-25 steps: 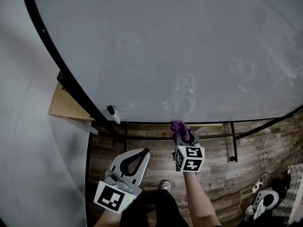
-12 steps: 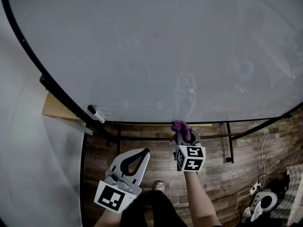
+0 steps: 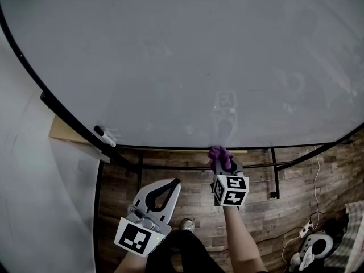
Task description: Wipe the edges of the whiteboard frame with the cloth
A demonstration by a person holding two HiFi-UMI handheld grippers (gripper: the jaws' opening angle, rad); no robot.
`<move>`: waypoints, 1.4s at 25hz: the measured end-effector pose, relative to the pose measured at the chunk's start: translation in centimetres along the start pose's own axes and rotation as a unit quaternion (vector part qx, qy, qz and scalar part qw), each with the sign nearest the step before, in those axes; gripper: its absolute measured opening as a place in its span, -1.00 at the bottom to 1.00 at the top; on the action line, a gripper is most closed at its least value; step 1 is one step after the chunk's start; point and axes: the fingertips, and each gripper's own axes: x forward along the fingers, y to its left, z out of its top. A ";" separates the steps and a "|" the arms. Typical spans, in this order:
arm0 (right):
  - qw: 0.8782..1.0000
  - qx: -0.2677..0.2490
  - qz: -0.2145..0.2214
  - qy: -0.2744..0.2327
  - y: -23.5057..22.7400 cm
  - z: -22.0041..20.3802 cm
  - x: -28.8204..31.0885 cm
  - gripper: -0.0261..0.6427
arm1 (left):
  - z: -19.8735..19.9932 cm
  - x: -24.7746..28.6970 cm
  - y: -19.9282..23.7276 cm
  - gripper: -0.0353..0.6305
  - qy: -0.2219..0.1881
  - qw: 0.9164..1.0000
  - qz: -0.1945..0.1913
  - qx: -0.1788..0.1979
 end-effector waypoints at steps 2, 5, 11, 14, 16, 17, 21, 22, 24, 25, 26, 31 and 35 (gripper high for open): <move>1.000 0.003 0.003 0.000 0.0 0.0 0.0 -0.72 | 0.2 0.1 -0.4 -0.84 -0.002 1.000 0.001 0.001; 1.000 0.010 0.005 0.003 0.1 0.1 -0.1 -0.72 | 0.6 0.0 -0.5 -0.84 -0.004 1.000 0.002 -0.002; 1.000 0.013 -0.008 0.006 0.3 0.0 -0.2 -0.72 | 0.8 -0.4 0.2 -0.84 -0.003 1.000 -0.007 -0.001; 1.000 0.020 -0.018 0.005 0.4 0.0 -0.2 -0.72 | 0.9 -0.5 0.8 -0.84 -0.003 1.000 -0.018 -0.004; 0.999 0.021 -0.026 0.009 0.4 0.0 -0.1 -0.72 | 1.0 -0.5 1.2 -0.84 -0.005 1.000 -0.027 -0.005; 0.999 0.022 -0.030 0.010 0.4 -0.1 -0.1 -0.72 | 1.2 -0.5 1.4 -0.84 -0.006 0.999 -0.033 -0.006; 0.998 0.035 -0.052 0.015 0.4 0.0 -0.2 -0.72 | 1.5 -0.6 2.4 -0.84 -0.009 0.998 -0.055 -0.012; 0.998 0.037 -0.057 0.017 0.4 -0.1 -0.1 -0.72 | 1.5 -0.6 2.6 -0.84 -0.010 0.998 -0.059 -0.012; 0.997 0.038 -0.065 0.018 0.4 -0.1 -0.1 -0.72 | 1.6 -0.7 3.0 -0.84 -0.012 0.998 -0.068 -0.009; 0.997 0.039 -0.069 0.018 0.4 -0.1 -0.2 -0.72 | 1.7 -0.7 3.1 -0.84 -0.012 0.997 -0.072 -0.009; 0.996 0.039 -0.073 0.019 0.3 -0.1 -0.2 -0.72 | 1.6 -0.8 3.3 -0.84 -0.012 0.997 -0.075 -0.009; 0.995 0.044 -0.083 0.020 0.3 -0.1 -0.1 -0.72 | 1.5 -0.7 3.8 -0.84 -0.012 0.996 -0.086 -0.012; 0.996 0.037 -0.082 0.020 0.2 -0.1 -0.1 -0.72 | 1.5 -0.6 4.0 -0.84 -0.015 0.997 -0.081 -0.012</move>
